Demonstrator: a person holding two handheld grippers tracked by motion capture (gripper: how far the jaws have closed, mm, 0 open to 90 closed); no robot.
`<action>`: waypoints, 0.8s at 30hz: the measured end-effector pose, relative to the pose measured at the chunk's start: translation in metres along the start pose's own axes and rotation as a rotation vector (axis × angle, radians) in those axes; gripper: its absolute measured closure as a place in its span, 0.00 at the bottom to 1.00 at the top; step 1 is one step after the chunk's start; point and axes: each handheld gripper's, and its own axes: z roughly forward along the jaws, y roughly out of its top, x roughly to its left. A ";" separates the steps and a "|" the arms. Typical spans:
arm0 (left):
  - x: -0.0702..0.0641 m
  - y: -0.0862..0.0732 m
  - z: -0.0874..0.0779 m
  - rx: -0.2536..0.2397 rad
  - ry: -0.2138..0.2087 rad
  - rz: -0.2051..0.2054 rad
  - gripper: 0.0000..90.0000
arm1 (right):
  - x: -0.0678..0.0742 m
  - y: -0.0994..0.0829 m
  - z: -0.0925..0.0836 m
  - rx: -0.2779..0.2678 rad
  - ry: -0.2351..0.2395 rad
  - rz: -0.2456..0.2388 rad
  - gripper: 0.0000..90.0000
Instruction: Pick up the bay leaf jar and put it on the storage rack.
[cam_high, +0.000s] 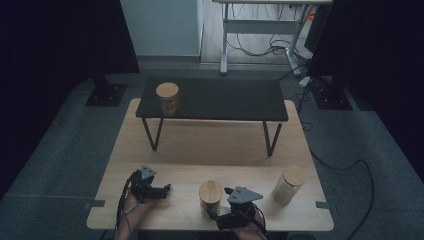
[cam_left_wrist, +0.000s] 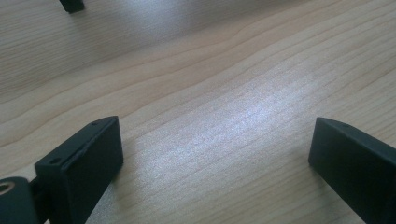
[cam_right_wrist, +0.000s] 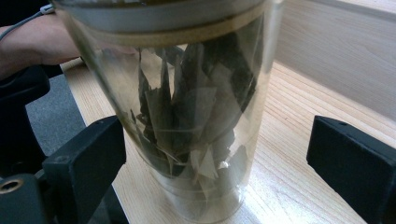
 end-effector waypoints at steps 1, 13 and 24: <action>0.000 0.000 0.000 0.000 0.000 0.000 0.03 | 0.000 0.000 0.001 0.001 0.002 0.000 0.05; 0.000 0.000 0.000 0.000 0.000 -0.001 0.03 | 0.001 0.002 0.011 0.005 0.026 0.001 0.11; 0.000 0.000 0.000 0.000 0.000 -0.001 0.03 | -0.001 -0.002 0.021 0.023 0.045 0.013 0.14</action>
